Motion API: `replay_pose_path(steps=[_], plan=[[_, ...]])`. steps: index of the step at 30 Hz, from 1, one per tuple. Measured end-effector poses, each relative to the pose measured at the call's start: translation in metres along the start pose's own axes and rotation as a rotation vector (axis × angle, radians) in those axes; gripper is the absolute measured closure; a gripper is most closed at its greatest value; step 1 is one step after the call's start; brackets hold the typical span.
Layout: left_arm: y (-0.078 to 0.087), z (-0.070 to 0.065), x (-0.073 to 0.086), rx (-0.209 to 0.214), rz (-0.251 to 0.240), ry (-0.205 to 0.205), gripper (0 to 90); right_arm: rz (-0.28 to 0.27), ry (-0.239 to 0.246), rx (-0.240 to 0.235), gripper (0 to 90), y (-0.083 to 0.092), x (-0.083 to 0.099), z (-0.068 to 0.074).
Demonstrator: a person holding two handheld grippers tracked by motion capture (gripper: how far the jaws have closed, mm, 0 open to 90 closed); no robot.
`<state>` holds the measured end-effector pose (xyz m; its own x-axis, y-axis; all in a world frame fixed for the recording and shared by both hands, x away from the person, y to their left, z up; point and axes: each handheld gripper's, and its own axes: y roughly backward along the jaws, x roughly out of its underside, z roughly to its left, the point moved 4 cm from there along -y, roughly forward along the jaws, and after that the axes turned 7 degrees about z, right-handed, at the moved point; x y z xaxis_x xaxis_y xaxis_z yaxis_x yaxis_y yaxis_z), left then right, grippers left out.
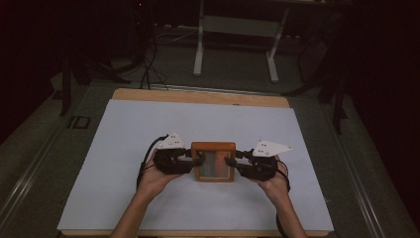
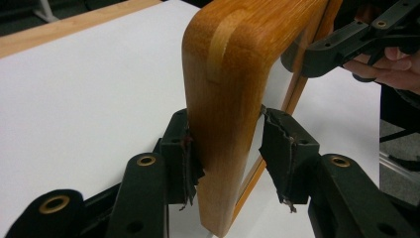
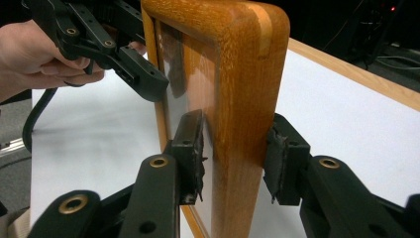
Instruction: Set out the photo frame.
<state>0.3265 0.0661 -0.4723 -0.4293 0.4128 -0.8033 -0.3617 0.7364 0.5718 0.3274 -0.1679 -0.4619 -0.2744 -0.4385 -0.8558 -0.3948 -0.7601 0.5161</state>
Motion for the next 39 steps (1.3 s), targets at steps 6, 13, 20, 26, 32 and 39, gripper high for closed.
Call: replay_pose_path(steps=[6,13,20,26,32,39], plan=[[0.002,0.003,0.007,-0.005,0.012,0.025,57.3,0.013,-0.021,-0.020,63.0,-0.009,0.003,0.002],[0.006,0.009,0.012,-0.013,0.000,0.052,57.0,0.022,-0.061,-0.042,62.9,-0.020,0.008,0.003],[0.003,0.010,0.016,-0.020,-0.004,0.066,57.5,0.025,-0.082,-0.049,62.3,-0.026,0.014,0.000],[0.002,0.009,0.015,-0.033,-0.004,0.064,58.1,0.018,-0.080,-0.058,61.9,-0.027,0.016,-0.003],[-0.002,0.011,0.014,-0.083,-0.007,0.055,57.5,0.016,-0.092,-0.060,61.3,-0.031,0.016,-0.009],[-0.007,0.016,0.014,-0.103,-0.020,0.058,56.5,0.027,-0.113,-0.057,61.0,-0.035,0.015,-0.016]])
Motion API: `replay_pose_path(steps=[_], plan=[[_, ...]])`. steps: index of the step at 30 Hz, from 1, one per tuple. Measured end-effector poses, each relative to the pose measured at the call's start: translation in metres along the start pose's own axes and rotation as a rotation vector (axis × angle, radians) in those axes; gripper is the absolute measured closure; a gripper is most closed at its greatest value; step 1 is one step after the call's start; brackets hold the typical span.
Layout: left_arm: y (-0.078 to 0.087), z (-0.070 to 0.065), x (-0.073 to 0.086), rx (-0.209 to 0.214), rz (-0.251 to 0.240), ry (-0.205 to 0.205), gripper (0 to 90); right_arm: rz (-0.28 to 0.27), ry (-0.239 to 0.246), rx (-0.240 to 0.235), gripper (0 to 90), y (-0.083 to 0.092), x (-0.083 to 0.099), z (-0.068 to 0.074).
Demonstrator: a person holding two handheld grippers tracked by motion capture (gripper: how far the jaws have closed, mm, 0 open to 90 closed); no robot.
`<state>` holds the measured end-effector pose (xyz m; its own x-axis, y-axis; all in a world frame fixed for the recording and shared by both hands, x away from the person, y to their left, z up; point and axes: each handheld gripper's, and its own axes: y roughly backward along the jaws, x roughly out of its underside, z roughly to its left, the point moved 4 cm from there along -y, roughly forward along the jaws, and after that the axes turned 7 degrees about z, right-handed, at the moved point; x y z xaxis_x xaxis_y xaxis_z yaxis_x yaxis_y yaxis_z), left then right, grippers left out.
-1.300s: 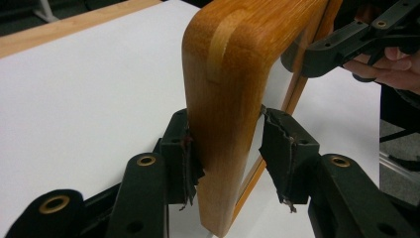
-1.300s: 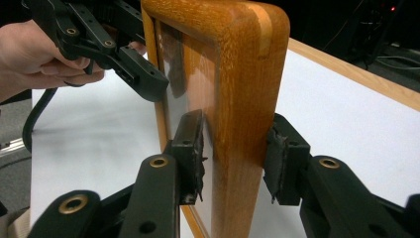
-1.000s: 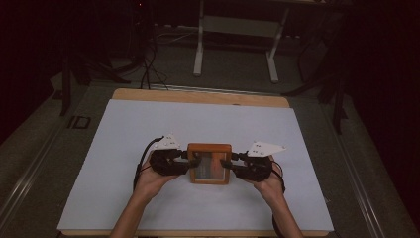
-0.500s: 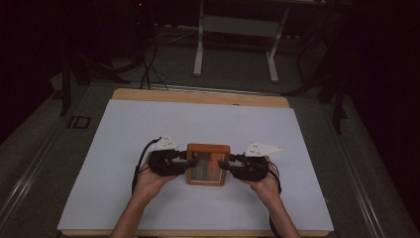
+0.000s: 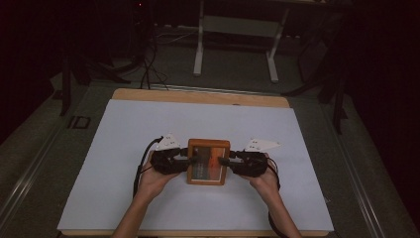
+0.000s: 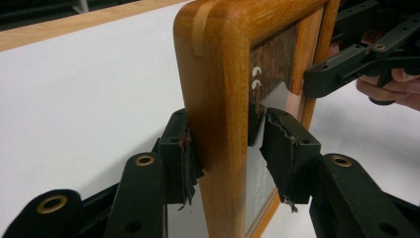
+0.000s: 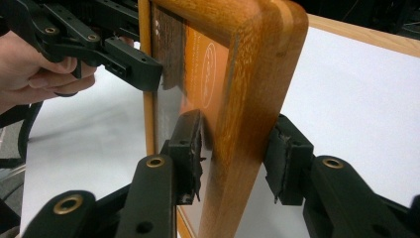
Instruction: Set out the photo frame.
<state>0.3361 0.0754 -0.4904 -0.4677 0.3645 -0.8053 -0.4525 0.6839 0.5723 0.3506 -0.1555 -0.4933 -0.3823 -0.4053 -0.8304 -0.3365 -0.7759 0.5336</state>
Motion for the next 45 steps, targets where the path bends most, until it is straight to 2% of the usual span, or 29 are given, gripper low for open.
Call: replay_pose_path(steps=[4,13,23,33,36,42,45], plan=[[-0.003,0.003,0.000,-0.017,0.000,0.004,55.8,-0.001,-0.014,-0.001,60.9,-0.002,0.000,-0.004],[-0.009,0.009,0.001,-0.021,0.000,0.037,55.9,0.006,-0.063,-0.026,60.8,-0.007,-0.001,-0.014],[-0.006,0.006,0.001,-0.041,0.018,0.047,57.3,0.016,-0.053,-0.043,60.0,-0.008,-0.003,-0.017],[-0.007,0.006,0.002,-0.037,0.026,0.035,57.1,0.017,-0.052,-0.041,59.2,-0.008,-0.002,-0.017],[-0.009,0.007,0.003,-0.023,0.034,0.040,52.5,0.027,-0.039,-0.029,56.4,-0.008,-0.003,-0.016],[-0.007,0.006,0.005,-0.014,0.037,0.030,52.0,0.037,-0.025,-0.016,51.7,-0.007,-0.003,-0.014],[-0.005,0.006,0.006,-0.007,0.030,0.041,51.2,0.033,-0.032,-0.016,50.6,-0.004,-0.004,-0.014]])
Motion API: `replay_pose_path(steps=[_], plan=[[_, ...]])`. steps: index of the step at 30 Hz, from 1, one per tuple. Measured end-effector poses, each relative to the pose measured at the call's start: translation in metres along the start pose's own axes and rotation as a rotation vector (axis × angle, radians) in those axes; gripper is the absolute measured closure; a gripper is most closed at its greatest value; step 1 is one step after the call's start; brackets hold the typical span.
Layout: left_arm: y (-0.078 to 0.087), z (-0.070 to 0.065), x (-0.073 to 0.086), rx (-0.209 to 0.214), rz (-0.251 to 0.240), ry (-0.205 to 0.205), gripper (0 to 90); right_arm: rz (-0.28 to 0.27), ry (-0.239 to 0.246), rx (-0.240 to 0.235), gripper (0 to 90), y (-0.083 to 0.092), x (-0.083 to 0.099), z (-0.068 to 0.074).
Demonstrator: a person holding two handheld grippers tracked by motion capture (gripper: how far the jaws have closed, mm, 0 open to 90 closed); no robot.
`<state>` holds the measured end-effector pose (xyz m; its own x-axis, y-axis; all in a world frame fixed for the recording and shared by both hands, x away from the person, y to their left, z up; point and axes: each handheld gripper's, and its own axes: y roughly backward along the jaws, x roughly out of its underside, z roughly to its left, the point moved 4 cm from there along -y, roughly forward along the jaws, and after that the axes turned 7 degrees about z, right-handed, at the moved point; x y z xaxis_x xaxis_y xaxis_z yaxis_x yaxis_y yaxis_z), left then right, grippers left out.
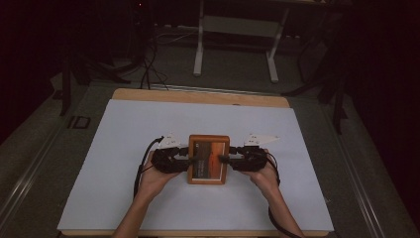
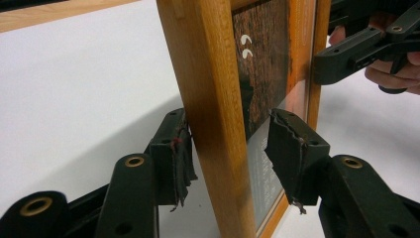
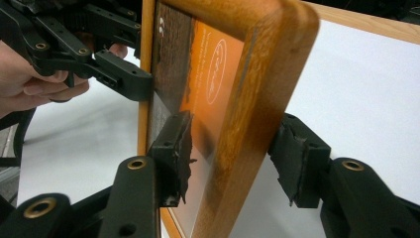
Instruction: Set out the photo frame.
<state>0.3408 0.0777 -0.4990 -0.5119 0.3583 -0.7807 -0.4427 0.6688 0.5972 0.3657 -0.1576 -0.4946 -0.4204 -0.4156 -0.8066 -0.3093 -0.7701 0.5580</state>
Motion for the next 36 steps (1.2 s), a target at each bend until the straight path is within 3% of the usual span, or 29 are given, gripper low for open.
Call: replay_pose_path(steps=[13,27,36], plan=[[0.017,0.004,-0.001,-0.007,-0.036,0.026,49.6,0.005,0.002,0.061,46.3,0.025,0.004,0.000],[0.040,0.009,-0.003,-0.041,-0.102,0.062,48.1,-0.025,-0.093,0.139,45.4,0.066,0.025,-0.016],[0.051,0.024,0.006,-0.091,-0.108,0.107,47.9,-0.025,-0.170,0.188,44.6,0.086,0.049,-0.033]])
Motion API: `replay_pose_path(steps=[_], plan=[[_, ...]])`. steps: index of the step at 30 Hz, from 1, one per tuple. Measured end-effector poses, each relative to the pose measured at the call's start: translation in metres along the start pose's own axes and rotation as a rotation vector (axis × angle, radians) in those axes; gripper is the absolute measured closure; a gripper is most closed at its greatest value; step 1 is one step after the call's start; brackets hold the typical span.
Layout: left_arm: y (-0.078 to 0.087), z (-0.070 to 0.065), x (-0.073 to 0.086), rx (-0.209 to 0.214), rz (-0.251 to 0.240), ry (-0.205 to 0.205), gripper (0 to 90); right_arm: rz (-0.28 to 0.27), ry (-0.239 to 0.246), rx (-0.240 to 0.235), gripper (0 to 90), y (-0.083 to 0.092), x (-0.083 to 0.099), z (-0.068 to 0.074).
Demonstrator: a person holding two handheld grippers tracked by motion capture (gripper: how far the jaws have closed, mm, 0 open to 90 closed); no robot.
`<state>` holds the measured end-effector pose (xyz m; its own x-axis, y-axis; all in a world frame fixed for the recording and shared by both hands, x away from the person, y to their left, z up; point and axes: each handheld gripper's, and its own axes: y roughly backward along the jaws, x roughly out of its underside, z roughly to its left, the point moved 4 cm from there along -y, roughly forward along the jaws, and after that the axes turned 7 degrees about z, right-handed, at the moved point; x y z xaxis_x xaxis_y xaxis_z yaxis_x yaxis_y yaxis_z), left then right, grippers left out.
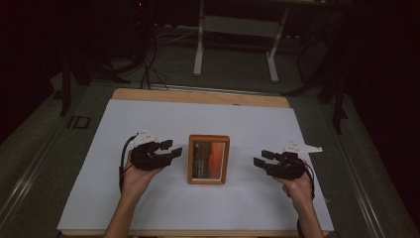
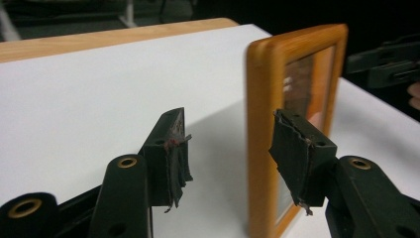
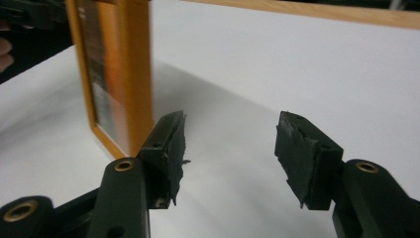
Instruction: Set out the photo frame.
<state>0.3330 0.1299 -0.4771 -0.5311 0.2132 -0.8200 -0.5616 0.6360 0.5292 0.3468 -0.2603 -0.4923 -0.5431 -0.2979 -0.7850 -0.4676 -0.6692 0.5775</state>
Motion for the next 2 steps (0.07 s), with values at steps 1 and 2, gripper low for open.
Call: replay_pose_path(steps=[1,2], plan=[[0.0011,0.0023,0.0010,-0.004,0.000,0.006,47.8,0.003,-0.008,0.004,44.5,0.0005,0.0017,-0.0026],[0.0019,0.0047,0.0020,-0.009,-0.001,0.012,47.8,0.007,-0.012,0.011,44.2,0.0009,0.0029,-0.0049]])
